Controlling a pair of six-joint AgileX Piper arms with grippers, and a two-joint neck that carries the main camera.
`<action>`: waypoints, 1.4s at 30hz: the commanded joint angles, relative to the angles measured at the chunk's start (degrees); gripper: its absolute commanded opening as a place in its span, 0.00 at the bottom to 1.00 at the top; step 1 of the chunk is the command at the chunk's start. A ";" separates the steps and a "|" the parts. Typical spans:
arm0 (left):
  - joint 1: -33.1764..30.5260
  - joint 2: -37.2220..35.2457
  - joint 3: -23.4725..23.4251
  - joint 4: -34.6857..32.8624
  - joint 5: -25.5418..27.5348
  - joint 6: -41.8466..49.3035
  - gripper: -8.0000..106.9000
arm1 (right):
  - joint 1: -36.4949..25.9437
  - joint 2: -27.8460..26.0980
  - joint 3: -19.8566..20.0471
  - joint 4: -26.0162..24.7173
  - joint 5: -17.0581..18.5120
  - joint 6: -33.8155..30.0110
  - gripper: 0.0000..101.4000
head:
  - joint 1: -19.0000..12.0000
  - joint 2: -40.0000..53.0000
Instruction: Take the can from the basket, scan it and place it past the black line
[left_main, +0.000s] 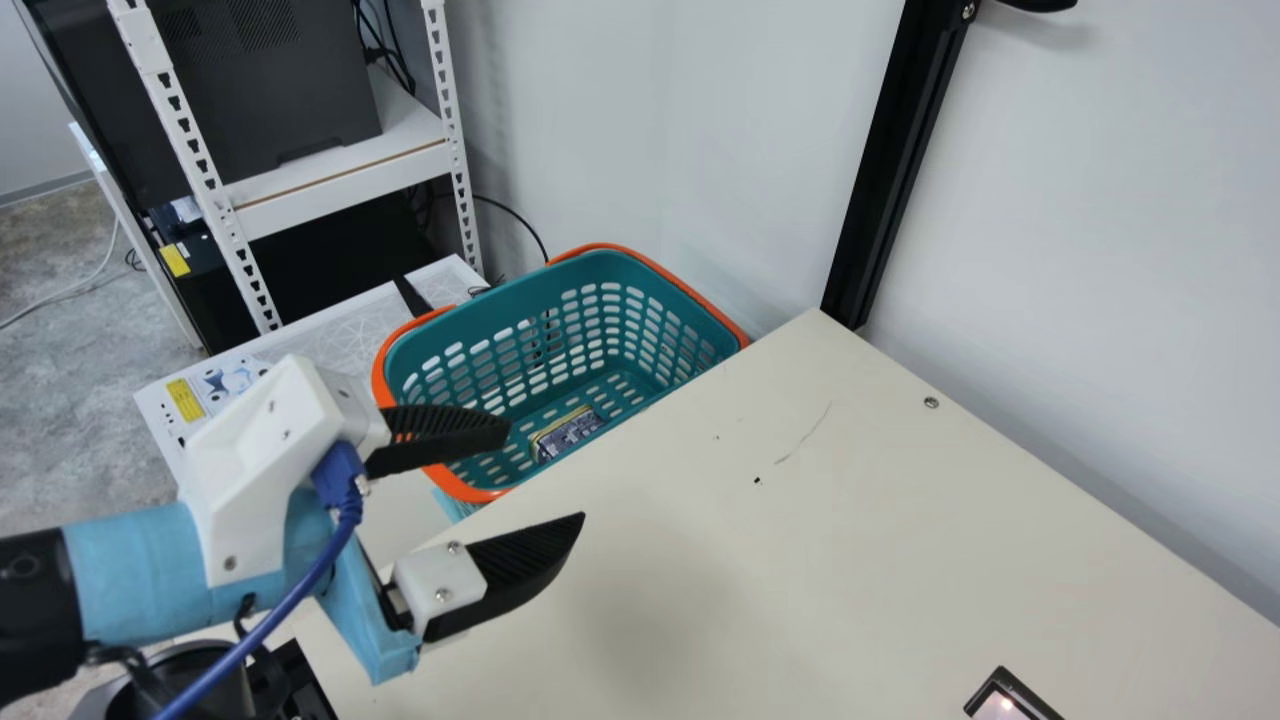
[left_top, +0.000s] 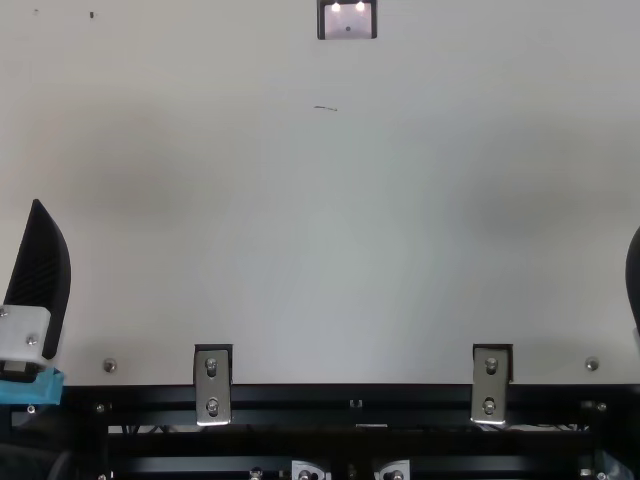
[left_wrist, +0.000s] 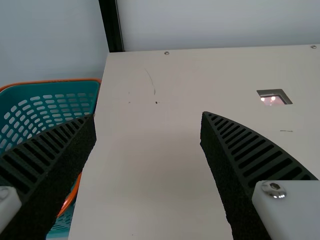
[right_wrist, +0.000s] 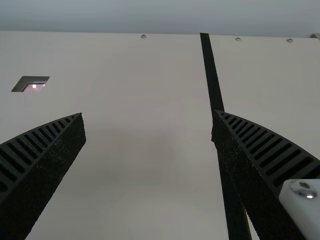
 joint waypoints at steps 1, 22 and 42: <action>0.00 0.00 0.00 0.00 0.00 0.00 0.85 | 0.00 0.00 0.00 0.00 0.00 0.00 1.00 | -1.83 1.90; -7.17 11.25 -13.74 11.87 -0.65 -8.96 0.85 | 0.00 0.00 0.00 0.00 0.00 0.00 1.00 | -1.83 1.90; -11.04 14.79 -22.58 18.72 4.54 -14.55 0.85 | 0.00 0.00 0.00 0.00 0.04 0.00 1.00 | -1.83 1.90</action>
